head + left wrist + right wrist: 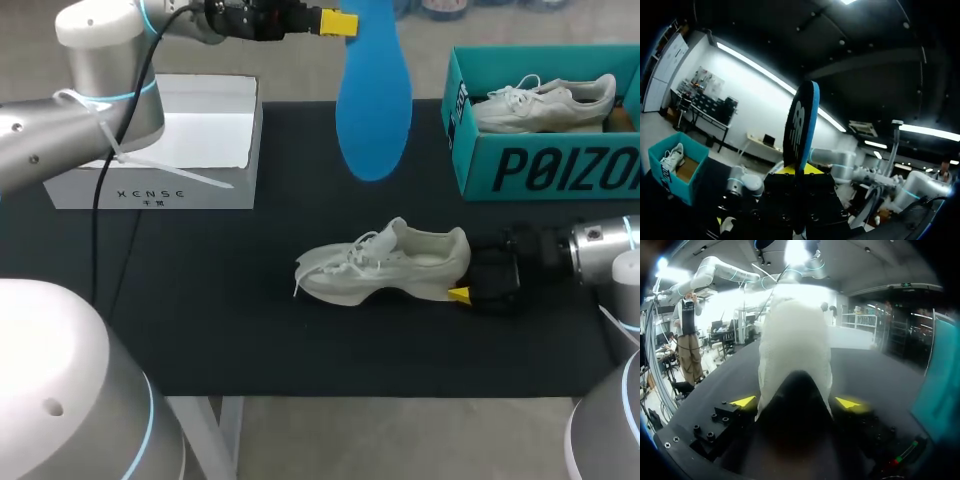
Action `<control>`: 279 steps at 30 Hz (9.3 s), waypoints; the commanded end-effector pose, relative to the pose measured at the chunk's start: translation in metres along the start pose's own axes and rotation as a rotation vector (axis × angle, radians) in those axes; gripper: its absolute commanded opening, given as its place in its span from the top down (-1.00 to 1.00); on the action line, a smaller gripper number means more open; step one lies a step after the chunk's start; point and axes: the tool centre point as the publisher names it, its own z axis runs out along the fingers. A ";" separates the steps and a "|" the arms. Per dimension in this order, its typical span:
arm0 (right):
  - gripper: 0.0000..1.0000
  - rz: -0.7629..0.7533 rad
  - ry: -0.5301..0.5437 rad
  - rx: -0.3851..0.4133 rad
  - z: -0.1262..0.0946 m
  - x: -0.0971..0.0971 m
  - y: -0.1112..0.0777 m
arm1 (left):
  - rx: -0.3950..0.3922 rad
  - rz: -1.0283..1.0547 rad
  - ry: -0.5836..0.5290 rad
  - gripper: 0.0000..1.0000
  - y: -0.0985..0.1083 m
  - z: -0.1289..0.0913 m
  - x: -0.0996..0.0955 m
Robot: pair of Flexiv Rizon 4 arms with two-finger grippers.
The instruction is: Take the shoe out of the shoebox, open the shoe tongue, remove and reinsert the insole, then place the shoe into the shoebox
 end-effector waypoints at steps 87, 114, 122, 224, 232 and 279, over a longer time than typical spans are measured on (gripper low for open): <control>-1.00 -0.140 -0.014 0.937 -0.034 -0.008 0.119 | -0.087 0.012 -0.080 1.00 -0.012 0.009 0.025; -1.00 -0.120 -0.025 0.916 0.014 -0.029 0.066 | -0.087 0.012 -0.080 1.00 -0.012 0.009 0.025; 1.00 -0.117 -0.005 0.924 0.020 -0.032 0.058 | -0.087 0.012 -0.080 1.00 -0.012 0.009 0.025; 1.00 0.960 -0.949 0.440 -0.062 0.037 0.101 | -0.087 0.012 -0.080 1.00 -0.012 0.009 0.025; 1.00 1.229 -1.066 0.238 -0.052 0.065 0.096 | -0.087 0.012 -0.080 1.00 -0.012 0.009 0.025; 1.00 1.190 -1.096 0.310 -0.004 0.074 0.057 | -0.087 0.012 -0.080 1.00 -0.012 0.009 0.025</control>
